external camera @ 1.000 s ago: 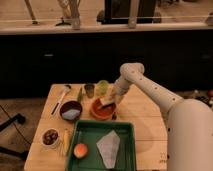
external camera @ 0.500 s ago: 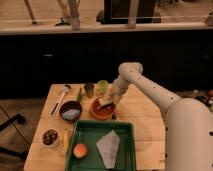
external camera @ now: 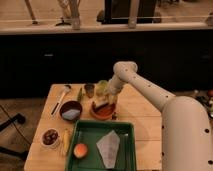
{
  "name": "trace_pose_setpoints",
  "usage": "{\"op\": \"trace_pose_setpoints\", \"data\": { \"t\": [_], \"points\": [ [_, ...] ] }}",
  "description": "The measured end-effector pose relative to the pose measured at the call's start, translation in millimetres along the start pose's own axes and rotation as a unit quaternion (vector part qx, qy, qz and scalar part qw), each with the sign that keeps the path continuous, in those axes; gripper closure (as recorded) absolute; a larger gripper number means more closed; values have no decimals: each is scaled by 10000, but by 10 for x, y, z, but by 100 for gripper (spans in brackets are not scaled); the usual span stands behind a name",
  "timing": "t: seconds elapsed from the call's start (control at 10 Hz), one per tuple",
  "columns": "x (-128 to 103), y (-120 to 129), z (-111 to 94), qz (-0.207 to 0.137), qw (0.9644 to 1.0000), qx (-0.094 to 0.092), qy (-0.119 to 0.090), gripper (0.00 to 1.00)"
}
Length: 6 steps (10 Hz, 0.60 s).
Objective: Place eraser in red bowl
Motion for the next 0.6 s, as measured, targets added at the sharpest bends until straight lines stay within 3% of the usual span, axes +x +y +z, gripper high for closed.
{"op": "trace_pose_setpoints", "data": {
  "t": [0.6],
  "points": [
    [-84, 140, -31, 193, 9994, 91, -280, 100]
  ]
}}
